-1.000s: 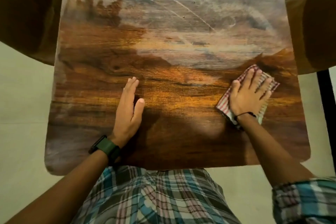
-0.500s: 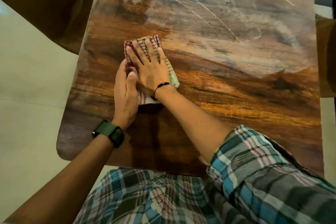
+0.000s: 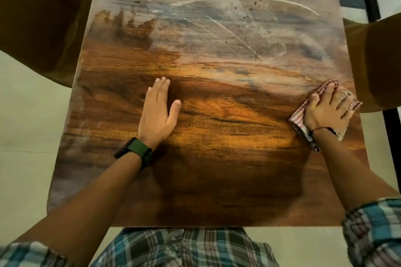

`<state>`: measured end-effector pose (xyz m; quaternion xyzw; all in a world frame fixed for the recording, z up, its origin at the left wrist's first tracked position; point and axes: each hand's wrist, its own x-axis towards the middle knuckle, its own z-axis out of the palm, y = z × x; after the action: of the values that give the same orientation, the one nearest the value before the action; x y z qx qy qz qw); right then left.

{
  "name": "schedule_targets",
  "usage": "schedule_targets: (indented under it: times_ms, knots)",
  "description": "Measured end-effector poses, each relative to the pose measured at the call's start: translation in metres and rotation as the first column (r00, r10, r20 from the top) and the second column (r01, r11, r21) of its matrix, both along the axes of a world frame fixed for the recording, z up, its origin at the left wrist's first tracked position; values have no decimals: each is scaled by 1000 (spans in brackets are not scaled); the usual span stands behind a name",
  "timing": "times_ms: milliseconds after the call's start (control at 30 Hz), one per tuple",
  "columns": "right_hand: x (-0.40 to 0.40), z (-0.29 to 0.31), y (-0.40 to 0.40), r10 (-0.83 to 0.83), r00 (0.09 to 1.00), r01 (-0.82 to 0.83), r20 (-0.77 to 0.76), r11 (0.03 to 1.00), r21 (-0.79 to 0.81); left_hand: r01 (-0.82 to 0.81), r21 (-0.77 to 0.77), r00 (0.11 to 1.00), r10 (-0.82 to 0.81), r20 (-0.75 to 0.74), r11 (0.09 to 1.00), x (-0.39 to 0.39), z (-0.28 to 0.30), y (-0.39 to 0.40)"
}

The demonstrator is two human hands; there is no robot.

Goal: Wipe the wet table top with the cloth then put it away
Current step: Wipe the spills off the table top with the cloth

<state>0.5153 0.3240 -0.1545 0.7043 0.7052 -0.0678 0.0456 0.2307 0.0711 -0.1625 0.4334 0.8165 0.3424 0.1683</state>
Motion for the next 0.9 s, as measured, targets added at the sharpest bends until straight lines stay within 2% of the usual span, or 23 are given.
schedule_targets:
  times_ms: [67, 100, 200, 300, 367, 433, 500, 567, 633, 700, 800, 900]
  knots:
    - [-32, 3, -7, -42, 998, 42, -37, 999, -5, -36, 45, 997, 33, 68, 998, 0, 1, 1]
    - [-56, 4, -14, -9, 999, 8, -50, 1000, -19, -62, 73, 993, 55, 105, 995, 0, 1, 1]
    - [-153, -5, -45, 312, 946, -313, -90, 950, -5, -125, 155, 977, 94, 189, 980, -1, 1, 0]
    - [-267, -14, -105, 642, 758, -647, -118, 763, -8, -286, 188, 934, 229, 273, 940, -5, 3, 2]
    - [-322, -18, -147, 811, 574, -818, -112, 576, -20, -474, 183, 852, 396, 343, 861, -17, 7, 6]
    - [-350, -21, -170, 896, 432, -902, -104, 431, -32, -621, 163, 757, 534, 376, 766, -35, 9, 8]
    - [-356, -20, -172, 919, 382, -924, -99, 380, -47, -650, 161, 738, 568, 363, 742, -54, 7, 8]
    - [-349, -18, -161, 931, 352, -936, -92, 349, -47, -565, 158, 813, 514, 273, 810, -67, 3, 13]
    - [-335, -15, -136, 916, 386, -922, -106, 385, -32, -485, 95, 865, 461, 201, 869, -72, 1, 24]
    - [-311, -16, -95, 839, 527, -847, -133, 531, -7, -447, 21, 888, 441, 129, 894, -74, -2, 36]
    - [-248, -21, -15, 652, 752, -654, -95, 756, 16, -407, -71, 912, 400, -89, 911, -74, -8, 40]
    - [-176, -13, 44, 388, 917, -389, -86, 921, 5, -402, -92, 913, 391, -120, 911, -75, -10, 39]
